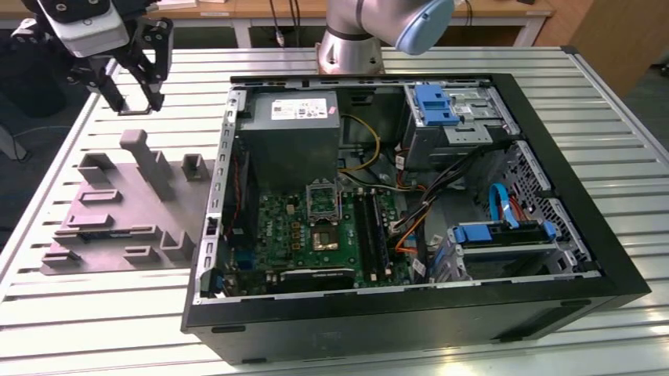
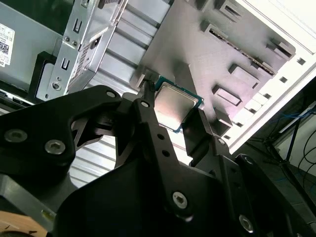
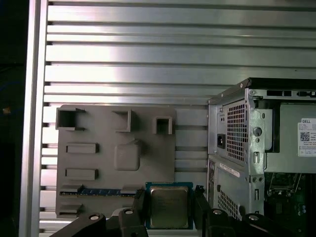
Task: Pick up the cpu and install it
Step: 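Pick up the cpu and move it towards the insertion slot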
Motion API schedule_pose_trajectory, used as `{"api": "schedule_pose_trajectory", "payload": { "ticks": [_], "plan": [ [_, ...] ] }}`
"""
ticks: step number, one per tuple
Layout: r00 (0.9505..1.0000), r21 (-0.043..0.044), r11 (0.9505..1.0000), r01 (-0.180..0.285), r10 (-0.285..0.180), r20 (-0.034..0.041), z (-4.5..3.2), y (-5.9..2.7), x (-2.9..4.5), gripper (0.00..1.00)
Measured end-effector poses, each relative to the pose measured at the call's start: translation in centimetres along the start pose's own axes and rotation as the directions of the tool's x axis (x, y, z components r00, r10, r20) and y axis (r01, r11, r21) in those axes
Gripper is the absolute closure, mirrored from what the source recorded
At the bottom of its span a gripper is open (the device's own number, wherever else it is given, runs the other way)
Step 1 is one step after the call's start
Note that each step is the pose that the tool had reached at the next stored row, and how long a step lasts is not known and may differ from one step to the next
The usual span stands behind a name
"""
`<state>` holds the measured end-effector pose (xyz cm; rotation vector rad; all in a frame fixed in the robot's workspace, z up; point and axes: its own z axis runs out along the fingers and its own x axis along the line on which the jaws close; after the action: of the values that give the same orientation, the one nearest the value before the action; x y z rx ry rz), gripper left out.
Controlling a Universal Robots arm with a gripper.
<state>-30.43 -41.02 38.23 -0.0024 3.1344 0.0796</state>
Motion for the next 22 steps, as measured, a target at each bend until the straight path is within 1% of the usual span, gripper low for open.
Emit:
{"api": "schedule_pose_trajectory", "payload": {
  "ticks": [22],
  "plan": [
    [1.0000,0.0000,1.0000,0.000,0.000,0.0000,0.03,0.00,-0.80,0.53]
  ]
}}
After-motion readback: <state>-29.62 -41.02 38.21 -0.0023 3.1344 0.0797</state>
